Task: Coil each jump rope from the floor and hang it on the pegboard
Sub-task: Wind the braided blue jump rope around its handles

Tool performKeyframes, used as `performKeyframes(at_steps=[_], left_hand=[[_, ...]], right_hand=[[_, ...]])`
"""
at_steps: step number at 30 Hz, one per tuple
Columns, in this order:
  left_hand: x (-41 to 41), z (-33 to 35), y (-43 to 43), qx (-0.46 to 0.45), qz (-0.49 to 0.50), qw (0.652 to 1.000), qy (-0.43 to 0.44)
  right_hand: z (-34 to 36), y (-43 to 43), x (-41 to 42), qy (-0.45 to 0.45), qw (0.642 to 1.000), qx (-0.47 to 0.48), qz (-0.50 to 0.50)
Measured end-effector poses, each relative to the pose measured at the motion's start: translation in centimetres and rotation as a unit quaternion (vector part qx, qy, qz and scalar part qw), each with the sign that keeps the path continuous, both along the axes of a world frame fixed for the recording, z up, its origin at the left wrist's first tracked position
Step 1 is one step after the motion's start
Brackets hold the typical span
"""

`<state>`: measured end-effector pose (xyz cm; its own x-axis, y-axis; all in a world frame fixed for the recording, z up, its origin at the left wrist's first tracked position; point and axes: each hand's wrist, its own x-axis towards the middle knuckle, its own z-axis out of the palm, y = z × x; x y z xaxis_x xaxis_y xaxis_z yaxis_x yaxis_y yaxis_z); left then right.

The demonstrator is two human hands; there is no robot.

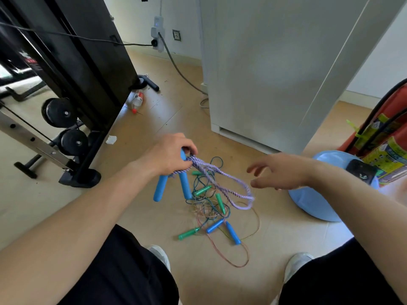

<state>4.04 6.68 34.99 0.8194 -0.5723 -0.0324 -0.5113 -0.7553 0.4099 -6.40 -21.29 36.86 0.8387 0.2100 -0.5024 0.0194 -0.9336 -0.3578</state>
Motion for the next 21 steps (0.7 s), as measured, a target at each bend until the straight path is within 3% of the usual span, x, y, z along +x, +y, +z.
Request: performKeyframes(at_steps=[3, 6, 12, 17, 21], left_hand=[[-1.8, 0.5, -1.9, -0.05, -0.048, 0.998, -0.013], [-3.3, 1.2, -3.4, -0.105, -0.078, 0.991, -0.004], [-3.8, 1.8, -3.8, -0.166, -0.082, 0.983, -0.007], [-3.4, 1.1, -3.3, -0.115, -0.066, 0.991, 0.0], [-2.5, 0.5, -2.8, -0.022, -0.033, 0.999, -0.018]], right_hand=[[-0.3, 1.6, 0.7, -0.115, 0.993, 0.038, -0.007], [-0.8, 3.1, 1.3, -0.157, 0.982, 0.103, -0.015], [-1.6, 4.3, 1.7, -0.033, 0.975, 0.215, -0.039], [-2.1, 3.5, 1.6, -0.085, 0.974, 0.207, -0.039], [-1.9, 1.1, 2.1, -0.137, 0.95, 0.255, -0.117]])
